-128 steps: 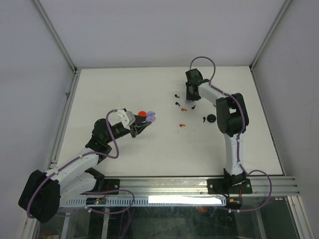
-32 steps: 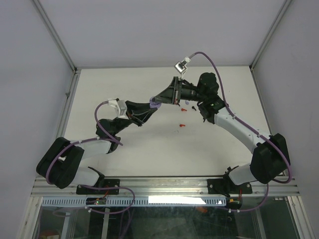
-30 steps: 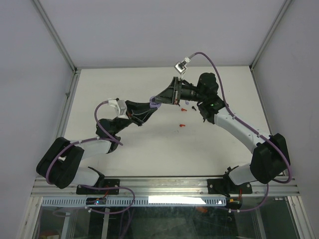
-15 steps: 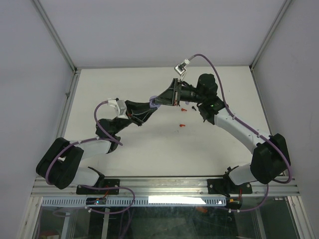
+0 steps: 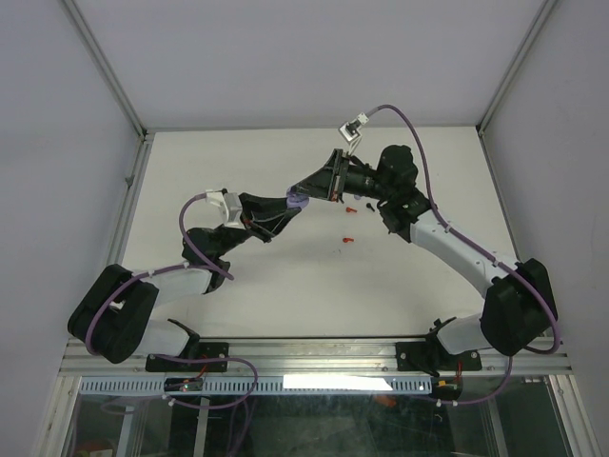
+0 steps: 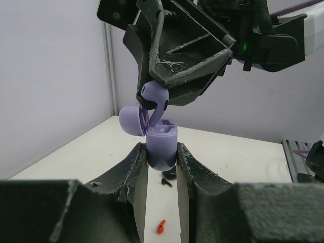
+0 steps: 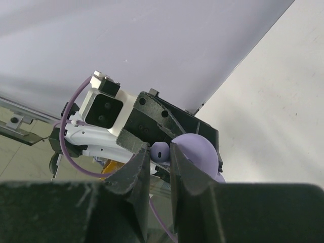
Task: Insert the wireless bluetooth earbuds into the charging case
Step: Place the earbud in the charging case.
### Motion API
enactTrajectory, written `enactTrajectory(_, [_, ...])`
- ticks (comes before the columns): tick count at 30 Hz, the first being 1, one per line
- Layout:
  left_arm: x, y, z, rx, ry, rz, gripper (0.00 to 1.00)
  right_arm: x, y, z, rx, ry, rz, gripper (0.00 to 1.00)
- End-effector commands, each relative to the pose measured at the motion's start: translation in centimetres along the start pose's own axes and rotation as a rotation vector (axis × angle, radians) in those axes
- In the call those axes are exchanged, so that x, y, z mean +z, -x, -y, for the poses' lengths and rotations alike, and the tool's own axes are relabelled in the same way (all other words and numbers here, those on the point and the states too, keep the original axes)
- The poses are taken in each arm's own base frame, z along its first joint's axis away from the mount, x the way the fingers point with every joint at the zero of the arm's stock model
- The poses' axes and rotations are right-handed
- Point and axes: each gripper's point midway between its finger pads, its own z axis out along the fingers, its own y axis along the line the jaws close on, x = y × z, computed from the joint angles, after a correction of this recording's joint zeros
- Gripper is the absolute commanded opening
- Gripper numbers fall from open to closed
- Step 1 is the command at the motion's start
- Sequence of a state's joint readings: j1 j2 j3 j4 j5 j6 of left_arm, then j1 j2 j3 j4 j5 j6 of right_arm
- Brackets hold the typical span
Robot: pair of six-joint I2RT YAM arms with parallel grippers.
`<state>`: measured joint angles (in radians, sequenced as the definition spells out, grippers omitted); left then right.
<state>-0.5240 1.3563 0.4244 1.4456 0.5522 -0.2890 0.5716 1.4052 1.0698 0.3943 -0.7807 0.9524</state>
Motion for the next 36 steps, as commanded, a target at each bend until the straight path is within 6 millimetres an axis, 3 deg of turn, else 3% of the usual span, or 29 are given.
enactTrajectory(1, [0.6, 7.8, 3.1, 0.185, -0.123, 0.272, 0.0, -0.4, 2.0, -1.8, -0.078, 0.022, 0.11, 0.14])
enactTrajectory(18, [0.9, 8.6, 1.6, 0.198, -0.044, 0.31, 0.0, -0.3, 0.9, -2.1, -0.06, 0.034, 0.05, 0.14])
enactTrajectory(36, [1.3, 8.4, 1.4, 0.197, -0.045, 0.308, 0.0, 0.2, 0.1, -2.7, -0.049, 0.059, 0.021, 0.14])
